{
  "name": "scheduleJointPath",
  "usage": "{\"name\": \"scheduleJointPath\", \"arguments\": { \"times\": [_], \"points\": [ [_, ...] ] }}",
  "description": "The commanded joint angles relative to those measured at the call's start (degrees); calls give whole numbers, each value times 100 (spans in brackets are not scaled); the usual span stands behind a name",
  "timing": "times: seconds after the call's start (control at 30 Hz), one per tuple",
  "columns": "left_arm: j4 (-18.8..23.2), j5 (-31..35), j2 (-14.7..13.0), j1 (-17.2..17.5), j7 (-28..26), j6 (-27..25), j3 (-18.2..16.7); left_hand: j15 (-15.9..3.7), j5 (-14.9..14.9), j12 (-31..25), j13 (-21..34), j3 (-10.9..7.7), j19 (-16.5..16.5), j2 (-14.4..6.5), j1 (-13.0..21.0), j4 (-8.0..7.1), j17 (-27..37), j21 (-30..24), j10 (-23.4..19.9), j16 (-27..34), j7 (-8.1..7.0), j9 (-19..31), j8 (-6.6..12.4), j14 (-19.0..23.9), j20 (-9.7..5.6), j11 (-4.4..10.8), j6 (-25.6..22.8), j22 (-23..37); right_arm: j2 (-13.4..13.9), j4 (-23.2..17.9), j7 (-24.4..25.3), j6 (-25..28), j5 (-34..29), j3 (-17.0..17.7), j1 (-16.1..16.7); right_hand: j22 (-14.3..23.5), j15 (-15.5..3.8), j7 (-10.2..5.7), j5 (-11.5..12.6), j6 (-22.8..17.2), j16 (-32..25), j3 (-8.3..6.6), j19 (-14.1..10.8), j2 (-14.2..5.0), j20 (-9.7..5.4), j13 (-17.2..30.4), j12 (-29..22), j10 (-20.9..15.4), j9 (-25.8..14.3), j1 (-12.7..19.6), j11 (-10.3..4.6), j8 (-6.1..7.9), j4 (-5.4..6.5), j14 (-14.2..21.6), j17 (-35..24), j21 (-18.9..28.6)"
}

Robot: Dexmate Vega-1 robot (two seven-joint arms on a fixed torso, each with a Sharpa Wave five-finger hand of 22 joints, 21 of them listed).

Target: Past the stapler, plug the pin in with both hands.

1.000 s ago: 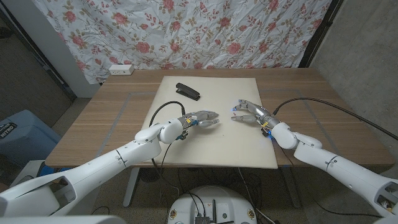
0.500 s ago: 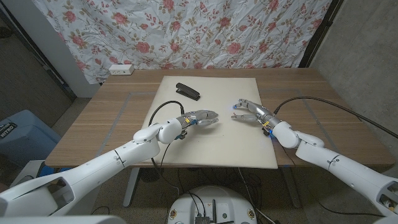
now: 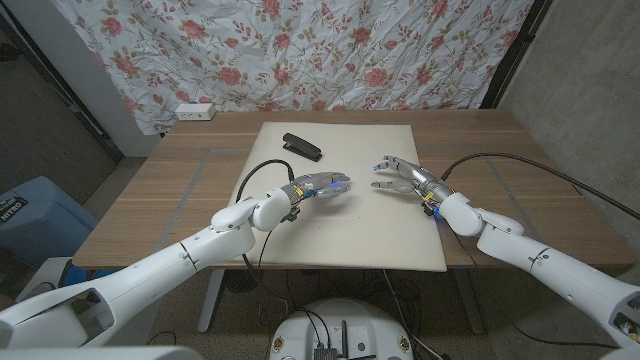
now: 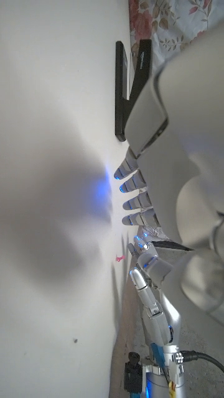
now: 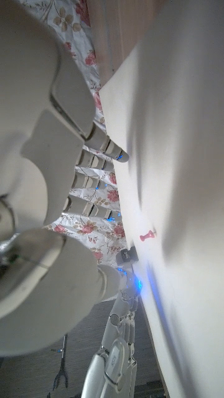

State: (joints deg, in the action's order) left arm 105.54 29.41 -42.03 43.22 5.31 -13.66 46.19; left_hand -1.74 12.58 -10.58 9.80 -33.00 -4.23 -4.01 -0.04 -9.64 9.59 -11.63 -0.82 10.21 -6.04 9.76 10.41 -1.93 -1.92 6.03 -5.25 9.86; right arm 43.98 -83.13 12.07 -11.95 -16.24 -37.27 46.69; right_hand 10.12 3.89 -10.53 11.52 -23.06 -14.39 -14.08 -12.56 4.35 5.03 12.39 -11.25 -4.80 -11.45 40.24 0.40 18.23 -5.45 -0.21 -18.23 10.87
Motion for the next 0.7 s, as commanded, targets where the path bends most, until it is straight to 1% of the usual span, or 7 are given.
{"name": "scheduleJointPath", "arguments": {
  "times": [0.03, 0.13, 0.3, 0.37, 0.5, 0.57, 0.7],
  "points": [
    [109, -247, 108, 213, -374, -72, -307, -478, 4, -42, 3, -66, 94, -618, 58, -7, 16, -28, -74, 15, 10, 23, 42, 53, -625, 3, -58, -5, 61, -207, -13, 36, 231, 200, 139, -2, 9, -25, 10, 69, 15, 1, 21, -29, 13, 15, -52, 0, 11, -130, 25, -58, 37, -45, -31, 26],
    [115, -384, 180, 272, -531, -128, -404, -468, 2, -47, 3, -76, 108, -617, 58, -7, 17, -28, -92, 20, 15, 24, 41, 75, -627, -3, -70, -6, 77, -262, -24, 48, 325, 268, 180, -3, 4, -30, 2, 118, 17, 7, -3, -53, 15, 14, -60, -14, 16, -176, 17, -96, 55, -46, -30, 37],
    [100, -559, 195, 357, -815, -34, -532, -450, -1, -54, 4, -90, 153, -612, 59, -4, 17, -35, -122, 25, 33, 24, 49, 104, -629, -17, -112, -7, 86, -283, -20, 47, 437, 354, 216, -5, -12, -20, -17, 206, 14, 18, -40, -97, 2, 12, -77, -52, 25, -255, 21, -163, 87, -31, -26, 51],
    [104, -662, 222, 412, -907, -74, -598, -440, -2, -57, 4, -94, 162, -610, 59, -3, 17, -35, -133, 27, 39, 24, 49, 113, -631, -18, -117, -7, 80, -262, -2, 13, 476, 382, 222, -8, -22, -27, -43, 377, 19, 32, -59, -143, -2, 5, -82, -68, 41, -347, -5, -277, 118, -29, -19, 54],
    [41, -1019, 322, 571, -1242, 57, -801, -436, -4, -56, 4, -104, 188, -602, 62, 3, 16, -38, -141, 28, 39, 23, 48, 129, -631, -9, -132, -8, 84, -243, -23, -69, 605, 448, 243, -11, -38, -46, -67, 459, 22, 38, -93, -190, -48, -4, -78, -69, 54, -417, -34, -348, 142, -22, -11, 62],
    [67, -1019, 304, 563, -1290, -11, -818, -433, -5, -58, 4, -108, 203, -597, 65, 9, 15, -40, -151, 28, 35, 23, 47, 136, -632, -11, -137, -8, 70, -259, -2, -52, 672, 491, 273, -13, -35, -39, -77, 504, 21, 39, -122, -217, -73, -9, -79, -76, 60, -449, -41, -384, 154, -13, -7, 69],
    [-14, -1123, 263, 530, -1380, 121, -868, -433, -7, -56, 3, -120, 225, -588, 70, 19, 13, -39, -159, 23, 30, 22, 43, 142, -629, -10, -146, -9, 40, -277, 40, -26, 774, 555, 319, -18, -105, 0, -90, 534, 19, 40, -170, -281, -149, -21, -89, -117, 71, -522, -20, -434, 183, 12, 5, 78]
  ]
}}
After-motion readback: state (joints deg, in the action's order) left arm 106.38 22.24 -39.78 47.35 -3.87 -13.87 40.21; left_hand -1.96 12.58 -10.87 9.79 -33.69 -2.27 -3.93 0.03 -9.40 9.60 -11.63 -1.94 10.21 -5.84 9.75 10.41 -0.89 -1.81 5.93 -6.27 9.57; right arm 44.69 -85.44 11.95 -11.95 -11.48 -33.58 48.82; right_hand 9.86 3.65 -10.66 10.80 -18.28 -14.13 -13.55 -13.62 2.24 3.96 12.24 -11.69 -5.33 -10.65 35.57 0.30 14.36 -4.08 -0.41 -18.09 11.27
